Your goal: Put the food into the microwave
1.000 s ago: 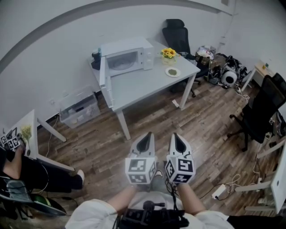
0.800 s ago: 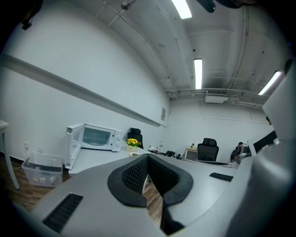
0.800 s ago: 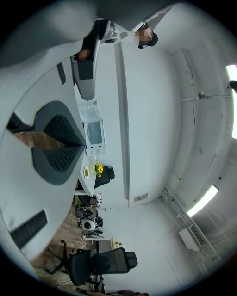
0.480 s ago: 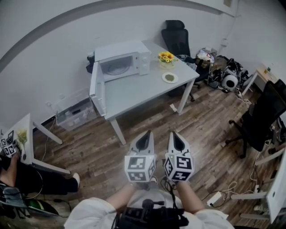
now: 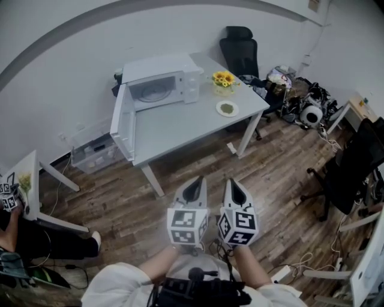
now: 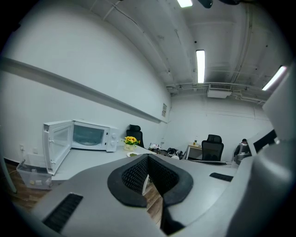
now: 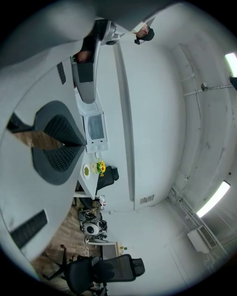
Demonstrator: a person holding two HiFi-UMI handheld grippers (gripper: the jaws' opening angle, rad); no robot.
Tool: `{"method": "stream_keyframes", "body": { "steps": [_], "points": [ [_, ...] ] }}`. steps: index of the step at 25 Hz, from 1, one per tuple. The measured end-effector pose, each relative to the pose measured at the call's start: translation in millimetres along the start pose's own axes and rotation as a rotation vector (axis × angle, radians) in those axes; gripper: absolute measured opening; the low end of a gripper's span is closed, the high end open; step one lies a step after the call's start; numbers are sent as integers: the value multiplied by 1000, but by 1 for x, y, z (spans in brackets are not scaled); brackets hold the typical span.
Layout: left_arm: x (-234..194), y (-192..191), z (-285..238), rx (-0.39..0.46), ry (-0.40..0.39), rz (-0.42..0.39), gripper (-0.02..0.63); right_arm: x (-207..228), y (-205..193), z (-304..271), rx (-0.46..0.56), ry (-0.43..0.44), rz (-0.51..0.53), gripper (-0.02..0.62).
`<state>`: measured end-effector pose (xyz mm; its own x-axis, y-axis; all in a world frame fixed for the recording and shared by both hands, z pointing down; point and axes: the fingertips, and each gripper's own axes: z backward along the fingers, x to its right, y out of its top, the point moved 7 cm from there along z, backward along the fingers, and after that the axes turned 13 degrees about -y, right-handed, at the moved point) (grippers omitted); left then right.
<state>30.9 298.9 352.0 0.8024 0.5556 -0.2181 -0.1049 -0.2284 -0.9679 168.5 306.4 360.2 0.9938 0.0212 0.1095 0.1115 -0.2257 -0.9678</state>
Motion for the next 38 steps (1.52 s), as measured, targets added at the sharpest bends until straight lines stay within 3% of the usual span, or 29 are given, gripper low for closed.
{"method": "stream_keyframes", "body": {
  "steps": [11, 23, 38],
  "points": [
    [-14, 1, -56, -8, 35, 21, 9, 20, 13, -56, -14, 38, 28, 17],
    [-38, -4, -78, -27, 82, 40, 10, 16, 8, -97, -52, 79, 33, 17],
    [-117, 14, -149, -11, 114, 47, 9, -14, 25, -203, -38, 131, 50, 17]
  ]
}}
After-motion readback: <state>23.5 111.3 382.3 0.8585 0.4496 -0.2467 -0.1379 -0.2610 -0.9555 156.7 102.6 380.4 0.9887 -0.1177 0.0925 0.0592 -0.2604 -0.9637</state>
